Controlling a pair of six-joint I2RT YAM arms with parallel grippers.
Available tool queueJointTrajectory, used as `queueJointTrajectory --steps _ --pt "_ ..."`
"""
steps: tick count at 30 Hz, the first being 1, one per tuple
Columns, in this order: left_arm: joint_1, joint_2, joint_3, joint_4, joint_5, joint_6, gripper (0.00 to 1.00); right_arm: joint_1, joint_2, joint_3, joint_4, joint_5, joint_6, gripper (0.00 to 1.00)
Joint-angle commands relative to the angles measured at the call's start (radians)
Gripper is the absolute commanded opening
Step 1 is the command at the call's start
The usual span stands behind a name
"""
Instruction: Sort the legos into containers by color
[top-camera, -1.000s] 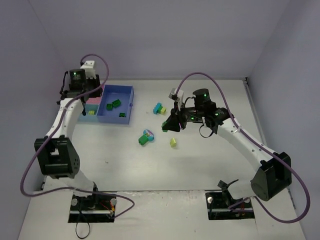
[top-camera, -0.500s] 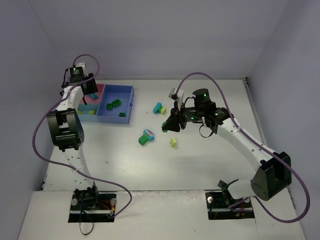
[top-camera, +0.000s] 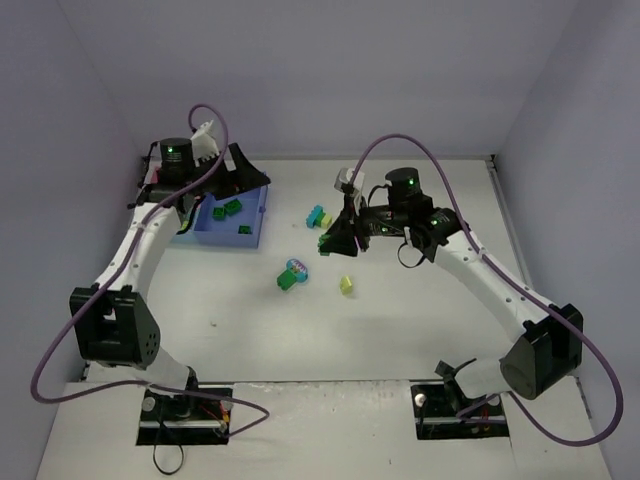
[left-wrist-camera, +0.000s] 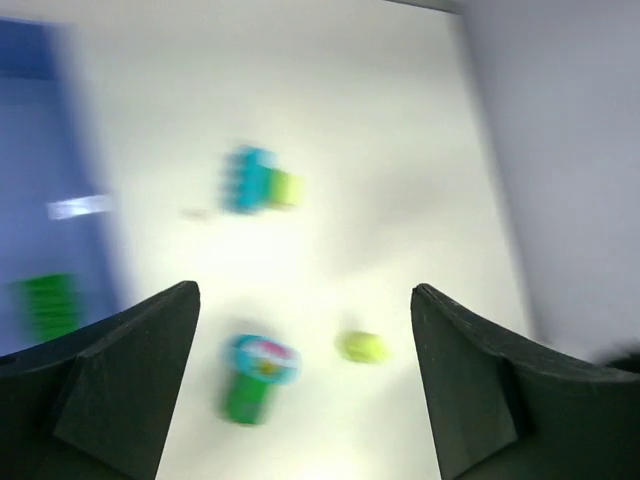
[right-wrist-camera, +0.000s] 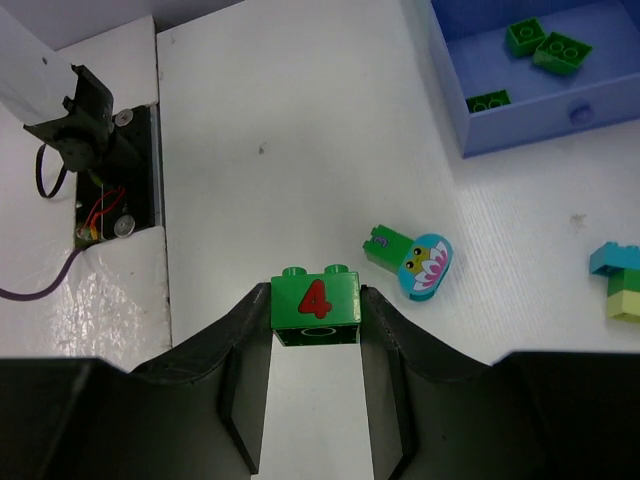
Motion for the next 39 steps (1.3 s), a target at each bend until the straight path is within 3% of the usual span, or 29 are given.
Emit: queueJointTrajectory --steps 1,11,21,35,39 --pt "-0.08 -0.134 -0.094 0.145 0.222 -0.247 0.8 0.017 0.004 0.084 0.052 -0.045 -0.059 0.01" --pt "-0.235 -0.345 -0.214 0.163 0.24 -0.421 0.8 0.1 -0.005 0.113 0.056 -0.017 -0.238 0.05" --pt "-0.307 -0.379 -0.255 0.181 0.257 -0.456 0.56 0.116 -0.033 0.116 0.151 0.042 -0.274 0.11" --pt "-0.318 -0.367 -0.294 0.218 0.266 -0.469 0.56 0.115 -0.047 0.11 0.247 0.098 -0.232 0.12" --pt "-0.324 -0.352 -0.303 0.306 0.283 -0.511 0.56 0.115 -0.042 0.11 0.272 0.087 -0.22 0.12"
